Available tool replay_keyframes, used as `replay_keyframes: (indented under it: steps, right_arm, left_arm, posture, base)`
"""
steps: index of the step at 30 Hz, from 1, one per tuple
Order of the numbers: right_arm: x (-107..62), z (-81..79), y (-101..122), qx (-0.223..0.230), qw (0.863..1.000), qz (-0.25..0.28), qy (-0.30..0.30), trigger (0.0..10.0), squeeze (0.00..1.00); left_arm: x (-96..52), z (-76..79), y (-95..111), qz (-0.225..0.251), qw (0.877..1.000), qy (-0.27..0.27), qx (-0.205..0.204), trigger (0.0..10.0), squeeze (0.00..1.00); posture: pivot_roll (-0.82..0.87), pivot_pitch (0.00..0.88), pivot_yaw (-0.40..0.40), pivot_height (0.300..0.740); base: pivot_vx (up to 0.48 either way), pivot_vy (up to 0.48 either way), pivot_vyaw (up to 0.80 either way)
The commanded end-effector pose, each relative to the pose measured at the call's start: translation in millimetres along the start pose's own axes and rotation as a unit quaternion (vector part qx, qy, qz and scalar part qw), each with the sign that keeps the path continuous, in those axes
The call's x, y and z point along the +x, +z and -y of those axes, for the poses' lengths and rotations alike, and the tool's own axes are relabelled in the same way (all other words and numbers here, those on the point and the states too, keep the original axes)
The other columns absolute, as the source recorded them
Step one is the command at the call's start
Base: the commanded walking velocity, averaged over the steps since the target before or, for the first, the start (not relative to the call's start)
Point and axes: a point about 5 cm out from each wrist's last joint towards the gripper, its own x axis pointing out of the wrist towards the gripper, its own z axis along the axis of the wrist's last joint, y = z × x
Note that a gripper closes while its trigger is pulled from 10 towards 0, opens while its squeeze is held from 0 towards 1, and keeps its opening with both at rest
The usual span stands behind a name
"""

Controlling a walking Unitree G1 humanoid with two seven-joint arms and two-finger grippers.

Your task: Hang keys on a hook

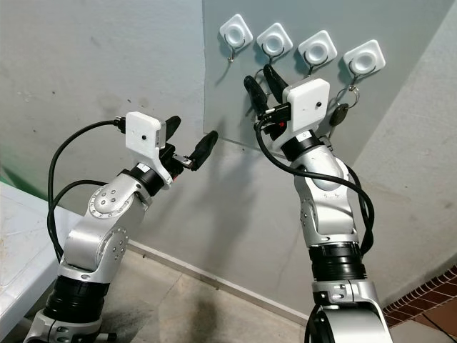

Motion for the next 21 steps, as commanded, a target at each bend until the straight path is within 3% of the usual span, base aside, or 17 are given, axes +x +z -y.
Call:
replay_keyframes:
  steps: [1, 7, 8, 9, 16, 21]
  right_arm:
    - [-11.8, 1.0, -17.1, 0.025, 0.999, -0.031, -0.019, 10.0, 1.00]
    - [-21.0, -4.7, -18.7, 0.076, 0.997, 0.000, -0.026, 10.0, 1.00]
    - [-23.1, -5.6, -19.9, 0.083, 0.996, 0.001, -0.026, 10.0, 0.85]
    - [-25.3, -7.0, -21.5, 0.093, 0.995, 0.000, -0.024, 10.0, 0.00]
    - [-31.3, -17.7, -22.5, 0.142, 0.990, 0.010, 0.007, 10.0, 0.00]
    - [-32.8, -20.3, -26.5, 0.143, 0.990, 0.000, 0.009, 10.0, 0.00]
  left_arm:
    - [-1.1, -1.0, 4.4, 0.006, 1.000, 0.005, 0.007, 10.0, 0.00]
    - [-2.1, -4.0, 2.0, 0.004, 1.000, 0.021, 0.016, 10.0, 0.00]
    - [-2.3, -4.7, 1.5, 0.003, 0.999, 0.026, 0.020, 10.0, 0.00]
    - [-2.4, -6.0, 0.9, 0.003, 0.999, 0.034, 0.024, 10.0, 0.00]
    - [-2.8, -8.8, -1.2, -0.001, 0.999, 0.046, 0.027, 10.0, 0.00]
    - [-3.5, -9.5, -3.9, -0.003, 0.998, 0.055, 0.034, 10.0, 0.00]
  posture:
    - [0.02, 0.043, -0.043, 0.732]
    - [0.02, 0.043, -0.045, 0.732]
    - [0.02, 0.050, -0.043, 0.732]
    - [0.02, 0.050, -0.043, 0.732]
    - [0.02, 0.056, -0.036, 0.732]
    - [0.02, 0.057, -0.042, 0.732]
  base:
    - [0.000, 0.000, 0.00]
    - [0.000, 0.000, 0.00]
    - [0.000, 0.000, 0.00]
    - [0.000, 0.000, 0.00]
    - [0.000, 0.000, 0.00]
    - [0.000, 0.000, 0.00]
